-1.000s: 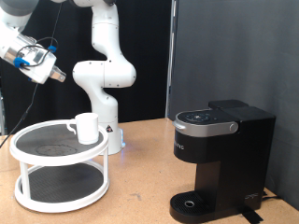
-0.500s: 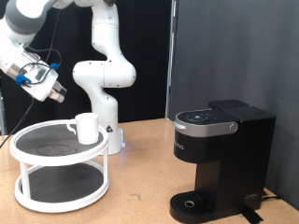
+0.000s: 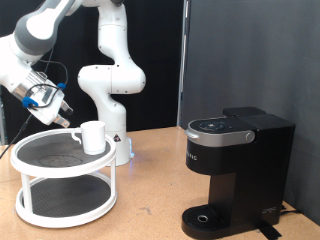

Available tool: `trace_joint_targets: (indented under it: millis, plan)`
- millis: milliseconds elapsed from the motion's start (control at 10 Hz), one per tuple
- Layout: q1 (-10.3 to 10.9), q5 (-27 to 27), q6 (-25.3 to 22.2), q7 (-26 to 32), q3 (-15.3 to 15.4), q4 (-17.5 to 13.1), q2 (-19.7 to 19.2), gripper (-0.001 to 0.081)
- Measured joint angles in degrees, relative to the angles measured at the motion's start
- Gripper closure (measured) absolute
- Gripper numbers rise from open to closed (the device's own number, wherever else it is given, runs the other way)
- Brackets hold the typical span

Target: Make a cup of coffee with the keurig machine

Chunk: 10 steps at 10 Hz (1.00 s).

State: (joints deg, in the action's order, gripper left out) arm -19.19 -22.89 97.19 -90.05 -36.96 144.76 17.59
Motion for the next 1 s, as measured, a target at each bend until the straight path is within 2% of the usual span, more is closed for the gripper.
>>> trace_joint_targets:
  millis: [400,1000]
  plan:
    - [0.3,-0.5,2.9,0.0,0.3,2.2,-0.1,0.0072]
    - [1.2,-1.1,4.8,0.0,0.8,3.9,-0.2,0.0072]
